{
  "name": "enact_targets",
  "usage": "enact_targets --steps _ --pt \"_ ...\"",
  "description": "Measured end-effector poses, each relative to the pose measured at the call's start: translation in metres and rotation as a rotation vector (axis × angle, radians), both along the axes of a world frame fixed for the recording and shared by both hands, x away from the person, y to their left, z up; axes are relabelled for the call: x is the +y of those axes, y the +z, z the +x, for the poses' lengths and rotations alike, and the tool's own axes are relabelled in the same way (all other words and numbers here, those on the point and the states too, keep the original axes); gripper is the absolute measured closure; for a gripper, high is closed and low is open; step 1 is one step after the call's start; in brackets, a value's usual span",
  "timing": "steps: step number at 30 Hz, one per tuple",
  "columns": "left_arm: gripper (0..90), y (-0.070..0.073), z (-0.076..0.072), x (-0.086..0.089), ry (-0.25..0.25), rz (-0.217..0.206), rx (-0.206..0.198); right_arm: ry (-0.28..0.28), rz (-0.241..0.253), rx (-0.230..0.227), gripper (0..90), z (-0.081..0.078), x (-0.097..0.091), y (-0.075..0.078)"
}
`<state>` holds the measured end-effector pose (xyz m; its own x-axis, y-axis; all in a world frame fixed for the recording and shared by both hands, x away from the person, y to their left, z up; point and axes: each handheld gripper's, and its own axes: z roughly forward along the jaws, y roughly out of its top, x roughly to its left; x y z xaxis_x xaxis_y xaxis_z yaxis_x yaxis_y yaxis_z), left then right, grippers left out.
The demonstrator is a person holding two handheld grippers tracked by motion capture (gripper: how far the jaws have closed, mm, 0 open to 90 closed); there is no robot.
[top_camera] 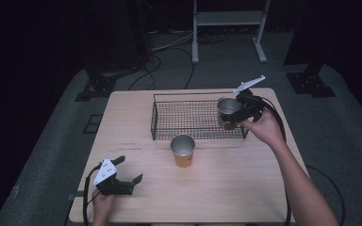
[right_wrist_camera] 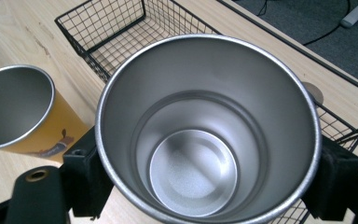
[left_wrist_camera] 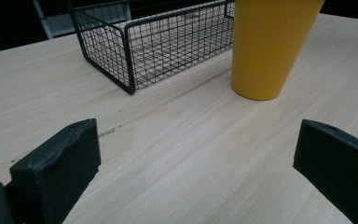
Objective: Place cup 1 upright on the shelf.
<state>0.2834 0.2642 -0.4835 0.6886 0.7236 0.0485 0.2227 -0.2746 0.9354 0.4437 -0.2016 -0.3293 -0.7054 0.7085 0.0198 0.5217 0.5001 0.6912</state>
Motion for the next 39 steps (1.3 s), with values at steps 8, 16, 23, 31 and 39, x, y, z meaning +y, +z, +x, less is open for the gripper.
enact_targets --steps 8,16,23,31,39 --pt "0.0 0.0 0.0 0.0 -0.001 -0.001 -0.001 -0.011 -0.005 0.011 17.6 0.012 0.003 -0.001" --pt "0.0 0.0 0.0 0.0 -0.001 -0.002 -0.002 -0.022 -0.002 0.014 17.6 0.023 0.008 0.0" --pt "0.0 0.0 0.0 0.0 -0.001 -0.004 -0.001 -0.034 -0.01 0.016 17.6 0.034 0.015 0.0" --pt "0.0 0.0 0.0 0.0 -0.003 -0.006 -0.003 -0.05 0.005 0.035 17.6 0.043 0.018 -0.007" --pt "0.0 0.0 0.0 0.001 -0.003 -0.003 -0.003 -0.064 -0.002 0.045 17.6 0.055 0.022 -0.01"
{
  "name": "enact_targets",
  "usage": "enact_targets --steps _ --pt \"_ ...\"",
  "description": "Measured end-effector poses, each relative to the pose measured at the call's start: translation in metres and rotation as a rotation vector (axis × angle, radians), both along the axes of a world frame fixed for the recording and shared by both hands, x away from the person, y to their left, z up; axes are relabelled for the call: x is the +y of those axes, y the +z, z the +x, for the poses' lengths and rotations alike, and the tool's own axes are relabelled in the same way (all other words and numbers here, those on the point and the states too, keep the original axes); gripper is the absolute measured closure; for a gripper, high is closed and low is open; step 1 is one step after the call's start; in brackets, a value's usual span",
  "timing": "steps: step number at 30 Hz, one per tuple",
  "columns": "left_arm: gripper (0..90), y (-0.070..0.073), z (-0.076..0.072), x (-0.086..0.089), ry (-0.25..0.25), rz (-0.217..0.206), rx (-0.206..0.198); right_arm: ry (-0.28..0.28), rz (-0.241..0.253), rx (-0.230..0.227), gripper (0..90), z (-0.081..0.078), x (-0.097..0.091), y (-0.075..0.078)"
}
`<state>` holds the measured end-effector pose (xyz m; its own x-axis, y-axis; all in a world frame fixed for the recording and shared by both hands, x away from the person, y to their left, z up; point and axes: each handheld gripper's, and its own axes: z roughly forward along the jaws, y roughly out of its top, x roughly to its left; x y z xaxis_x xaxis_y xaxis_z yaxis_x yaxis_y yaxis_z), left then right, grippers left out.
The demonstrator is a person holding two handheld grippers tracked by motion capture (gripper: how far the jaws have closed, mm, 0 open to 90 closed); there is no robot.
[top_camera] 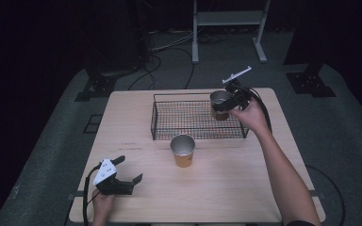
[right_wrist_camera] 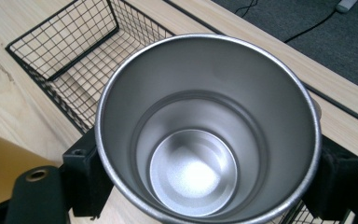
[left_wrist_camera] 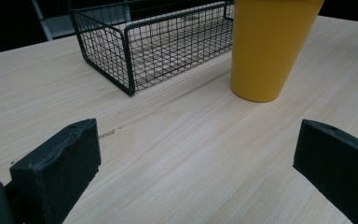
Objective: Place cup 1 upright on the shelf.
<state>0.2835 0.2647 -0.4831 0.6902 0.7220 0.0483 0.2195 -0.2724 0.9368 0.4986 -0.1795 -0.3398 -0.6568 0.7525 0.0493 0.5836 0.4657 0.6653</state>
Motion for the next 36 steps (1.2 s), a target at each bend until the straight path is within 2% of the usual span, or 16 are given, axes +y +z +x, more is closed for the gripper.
enact_targets --steps 3,7,10,13,21,25,30,36 --pt "0.0 0.0 0.0 0.0 0.0 -0.002 0.0 -0.003 -0.012 0.003 17.6 0.006 0.002 0.001" --pt "0.0 0.0 0.0 0.0 0.0 -0.001 -0.001 -0.016 0.008 0.001 17.6 0.011 0.004 0.0" --pt "0.0 0.0 0.0 0.0 0.0 -0.005 -0.003 -0.02 -0.016 0.005 17.6 0.016 0.007 -0.003" --pt "0.0 0.0 0.0 0.0 0.0 -0.002 -0.001 -0.023 -0.021 0.008 17.6 0.019 0.008 -0.006" --pt "0.0 0.0 0.0 0.0 0.0 -0.005 -0.004 -0.06 -0.017 0.046 17.6 0.028 0.011 -0.03" --pt "0.0 0.0 0.0 0.0 -0.001 -0.003 -0.003 -0.086 -0.017 0.047 17.6 0.031 0.012 -0.044" --pt "0.0 0.0 0.0 0.0 -0.002 -0.003 -0.003 -0.105 -0.011 0.056 17.6 0.034 0.011 -0.051" --pt "0.0 0.0 0.0 0.0 -0.001 -0.003 -0.004 -0.114 -0.031 0.076 17.6 0.037 0.013 -0.058"
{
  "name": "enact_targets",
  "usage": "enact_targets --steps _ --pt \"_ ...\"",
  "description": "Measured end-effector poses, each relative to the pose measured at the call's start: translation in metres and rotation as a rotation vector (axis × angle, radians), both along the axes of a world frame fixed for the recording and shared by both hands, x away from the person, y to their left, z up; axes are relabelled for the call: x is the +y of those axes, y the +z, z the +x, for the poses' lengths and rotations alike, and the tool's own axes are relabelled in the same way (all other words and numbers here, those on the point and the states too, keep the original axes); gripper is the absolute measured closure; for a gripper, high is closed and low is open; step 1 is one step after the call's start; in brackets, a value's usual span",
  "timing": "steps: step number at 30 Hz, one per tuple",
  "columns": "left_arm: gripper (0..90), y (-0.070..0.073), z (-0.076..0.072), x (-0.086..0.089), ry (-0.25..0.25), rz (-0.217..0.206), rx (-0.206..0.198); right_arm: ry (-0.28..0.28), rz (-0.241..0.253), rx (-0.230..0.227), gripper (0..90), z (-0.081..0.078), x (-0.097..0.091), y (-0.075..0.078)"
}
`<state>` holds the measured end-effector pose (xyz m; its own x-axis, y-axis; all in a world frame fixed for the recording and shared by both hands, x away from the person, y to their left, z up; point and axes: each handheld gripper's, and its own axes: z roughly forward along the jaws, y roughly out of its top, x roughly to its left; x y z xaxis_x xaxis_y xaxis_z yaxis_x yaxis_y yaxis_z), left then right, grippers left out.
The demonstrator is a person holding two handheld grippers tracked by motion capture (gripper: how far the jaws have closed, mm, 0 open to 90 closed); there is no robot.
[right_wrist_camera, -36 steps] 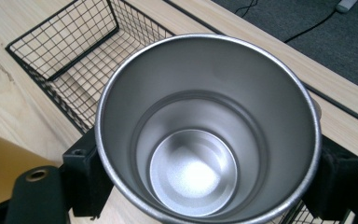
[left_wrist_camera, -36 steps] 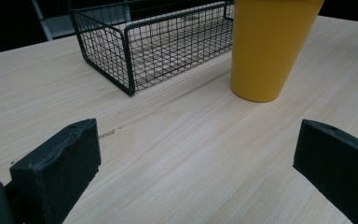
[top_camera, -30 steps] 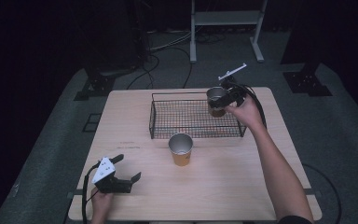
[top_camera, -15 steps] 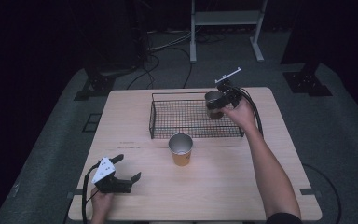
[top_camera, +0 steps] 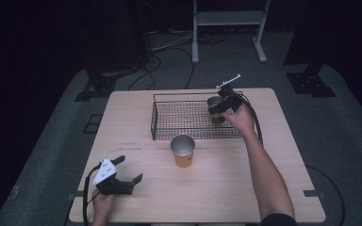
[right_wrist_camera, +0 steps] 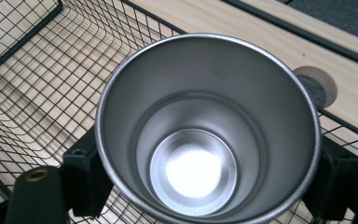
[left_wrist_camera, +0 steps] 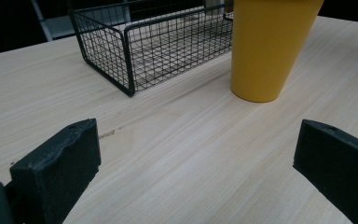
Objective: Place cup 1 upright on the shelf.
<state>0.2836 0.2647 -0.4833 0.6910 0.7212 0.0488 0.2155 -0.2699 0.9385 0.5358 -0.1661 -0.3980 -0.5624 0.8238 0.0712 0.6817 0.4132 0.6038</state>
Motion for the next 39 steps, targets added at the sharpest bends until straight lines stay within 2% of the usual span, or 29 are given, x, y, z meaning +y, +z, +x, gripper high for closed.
enact_targets --steps 12,17,24,28,36,39 --pt "0.0 0.0 0.0 0.0 -0.001 0.0 0.0 0.002 -0.044 0.037 17.5 0.006 0.007 -0.017" --pt "0.0 0.0 0.0 0.0 -0.002 0.0 -0.001 0.003 -0.046 0.045 17.5 0.006 0.007 -0.019" --pt "0.0 0.0 0.0 0.0 -0.001 0.0 -0.001 0.012 -0.078 0.064 17.4 0.006 0.01 -0.024" --pt "0.0 0.0 0.0 0.0 -0.002 0.0 -0.001 0.023 -0.084 0.061 17.2 0.005 0.01 -0.024" --pt "0.0 0.0 0.0 -0.001 -0.002 0.001 0.0 0.005 -0.071 0.049 13.7 -0.001 0.004 -0.026" --pt "0.0 0.0 0.0 -0.001 -0.001 0.001 0.001 0.021 -0.094 0.063 13.3 -0.003 0.004 -0.025"
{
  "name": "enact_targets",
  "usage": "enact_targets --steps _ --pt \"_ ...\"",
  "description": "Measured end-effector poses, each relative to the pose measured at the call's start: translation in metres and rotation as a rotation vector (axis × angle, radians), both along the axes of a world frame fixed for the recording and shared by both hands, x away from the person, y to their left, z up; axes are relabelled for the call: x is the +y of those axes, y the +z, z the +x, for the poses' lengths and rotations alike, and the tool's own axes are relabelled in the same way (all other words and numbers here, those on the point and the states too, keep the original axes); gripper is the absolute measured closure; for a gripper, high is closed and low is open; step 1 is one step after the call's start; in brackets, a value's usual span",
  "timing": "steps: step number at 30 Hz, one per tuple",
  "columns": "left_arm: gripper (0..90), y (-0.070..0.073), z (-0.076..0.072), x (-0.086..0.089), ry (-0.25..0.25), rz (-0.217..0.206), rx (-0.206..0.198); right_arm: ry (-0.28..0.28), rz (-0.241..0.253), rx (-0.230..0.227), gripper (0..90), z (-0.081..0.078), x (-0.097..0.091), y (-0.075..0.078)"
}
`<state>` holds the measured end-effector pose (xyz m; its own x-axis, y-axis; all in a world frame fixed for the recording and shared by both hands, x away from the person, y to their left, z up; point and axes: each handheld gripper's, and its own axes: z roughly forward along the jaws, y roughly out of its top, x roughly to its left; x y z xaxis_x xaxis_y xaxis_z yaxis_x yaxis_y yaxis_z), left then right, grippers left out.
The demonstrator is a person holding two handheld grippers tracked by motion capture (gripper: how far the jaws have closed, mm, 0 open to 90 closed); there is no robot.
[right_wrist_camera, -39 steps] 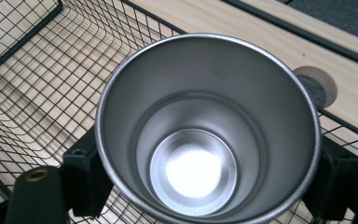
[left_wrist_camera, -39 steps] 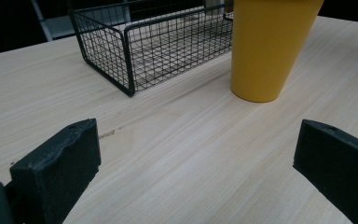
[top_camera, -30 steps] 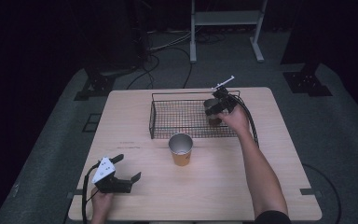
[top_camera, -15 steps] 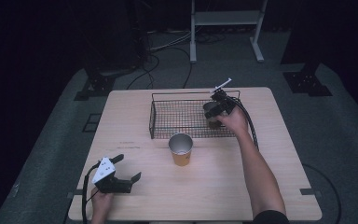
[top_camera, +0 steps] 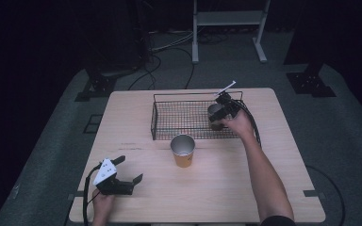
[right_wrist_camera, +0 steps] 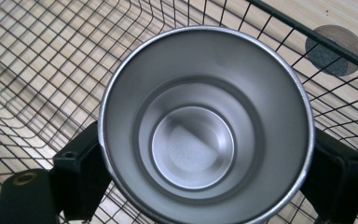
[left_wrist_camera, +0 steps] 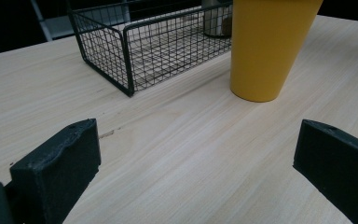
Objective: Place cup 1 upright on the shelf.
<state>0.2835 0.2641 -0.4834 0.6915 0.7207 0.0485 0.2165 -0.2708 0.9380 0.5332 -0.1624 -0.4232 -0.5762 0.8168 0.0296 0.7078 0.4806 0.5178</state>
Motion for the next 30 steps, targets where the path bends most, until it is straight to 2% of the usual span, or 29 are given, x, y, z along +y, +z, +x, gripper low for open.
enact_targets --steps 8,10,12,13,17,18,20,23,26,30 --pt "0.0 0.0 0.0 0.0 -0.001 0.003 0.0 0.003 0.033 -0.025 9.8 -0.003 0.002 0.004" --pt "0.0 0.0 0.0 0.0 0.0 0.003 0.0 0.003 0.028 -0.032 8.4 -0.003 0.002 0.004" --pt "0.0 0.0 0.0 0.0 -0.001 0.003 -0.001 -0.008 0.062 -0.045 7.7 -0.004 0.0 0.008" --pt "0.0 0.0 0.0 0.0 -0.001 0.003 -0.001 -0.008 0.062 -0.045 7.7 -0.004 0.0 0.008" --pt "0.0 0.0 0.0 0.0 0.0 0.002 -0.001 -0.028 0.069 -0.075 4.2 -0.007 -0.005 0.015" --pt "0.0 0.0 0.0 0.0 -0.001 0.003 -0.001 -0.028 0.069 -0.075 4.2 -0.007 -0.005 0.015" --pt "0.0 0.0 0.0 0.0 -0.002 0.003 -0.001 -0.04 0.099 -0.088 4.1 -0.008 -0.009 0.019" --pt "0.0 0.0 0.0 0.0 -0.001 0.003 0.0 -0.041 0.09 -0.097 2.5 -0.009 -0.01 0.021" --pt "0.0 0.0 0.0 0.0 -0.001 0.004 0.001 -0.049 0.115 -0.112 2.4 -0.012 -0.017 0.025" --pt "0.0 0.0 0.0 0.0 -0.002 0.006 0.001 -0.057 0.125 -0.122 2.6 -0.016 -0.023 0.027"
